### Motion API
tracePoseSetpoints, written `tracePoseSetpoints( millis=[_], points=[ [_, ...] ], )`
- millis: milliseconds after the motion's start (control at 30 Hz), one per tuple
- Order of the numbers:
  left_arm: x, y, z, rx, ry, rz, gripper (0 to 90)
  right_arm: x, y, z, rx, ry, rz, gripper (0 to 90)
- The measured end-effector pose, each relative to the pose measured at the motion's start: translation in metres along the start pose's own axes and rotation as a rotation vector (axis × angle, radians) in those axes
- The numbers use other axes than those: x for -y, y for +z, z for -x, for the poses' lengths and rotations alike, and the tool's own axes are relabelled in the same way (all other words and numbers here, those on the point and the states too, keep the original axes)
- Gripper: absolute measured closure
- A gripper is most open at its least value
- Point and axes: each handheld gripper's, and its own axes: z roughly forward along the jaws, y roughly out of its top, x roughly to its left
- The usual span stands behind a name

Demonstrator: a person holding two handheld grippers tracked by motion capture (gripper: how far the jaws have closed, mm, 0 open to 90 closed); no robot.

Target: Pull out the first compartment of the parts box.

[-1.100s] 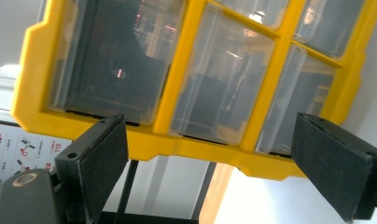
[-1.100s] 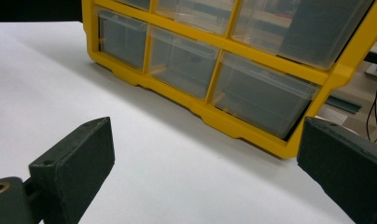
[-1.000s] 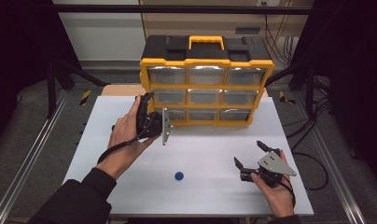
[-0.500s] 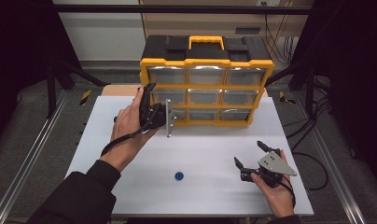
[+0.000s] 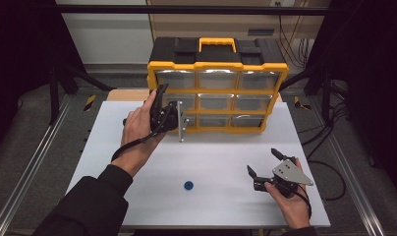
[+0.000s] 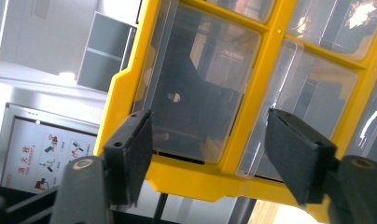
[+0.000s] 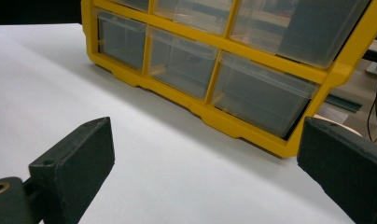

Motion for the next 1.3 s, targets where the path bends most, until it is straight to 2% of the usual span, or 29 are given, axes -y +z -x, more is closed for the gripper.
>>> tracePoseSetpoints(
  millis=[167,200,333,433,467,600,767,1000,1167,1300],
  points=[
    [0.001,0.000,0.000,-0.013,0.001,-0.010,40.2,0.000,0.000,0.000,-0.001,-0.002,0.004,4.6],
    [0.001,0.001,0.000,-0.027,0.007,0.003,41.2,0.000,0.000,0.000,-0.001,-0.001,0.004,4.6],
    [0.003,0.003,-0.002,-0.053,0.027,0.002,45.1,0.000,0.000,0.001,0.000,0.002,0.002,4.5],
    [0.004,0.005,-0.005,-0.080,0.021,0.009,47.5,0.000,0.000,0.001,0.001,-0.001,0.004,4.6],
    [0.004,0.006,-0.006,-0.084,0.015,0.002,48.3,0.000,0.000,0.001,0.001,-0.001,0.003,4.6],
    [0.006,0.012,-0.010,-0.109,0.044,-0.008,53.4,0.000,0.000,0.001,0.001,0.000,0.002,4.6],
    [0.009,0.019,-0.011,-0.119,0.044,-0.021,54.8,0.000,0.000,0.001,0.001,0.000,0.003,4.6],
    [0.009,0.026,-0.012,-0.150,0.103,-0.026,57.5,0.001,0.000,0.001,0.001,0.003,0.000,4.7],
    [0.010,0.029,-0.013,-0.159,0.100,-0.033,60.0,0.001,0.000,0.002,0.001,0.001,0.002,4.8],
    [0.010,0.031,-0.011,-0.167,0.127,-0.032,62.1,0.001,0.000,0.002,0.002,0.004,-0.001,4.9]
  ],
)
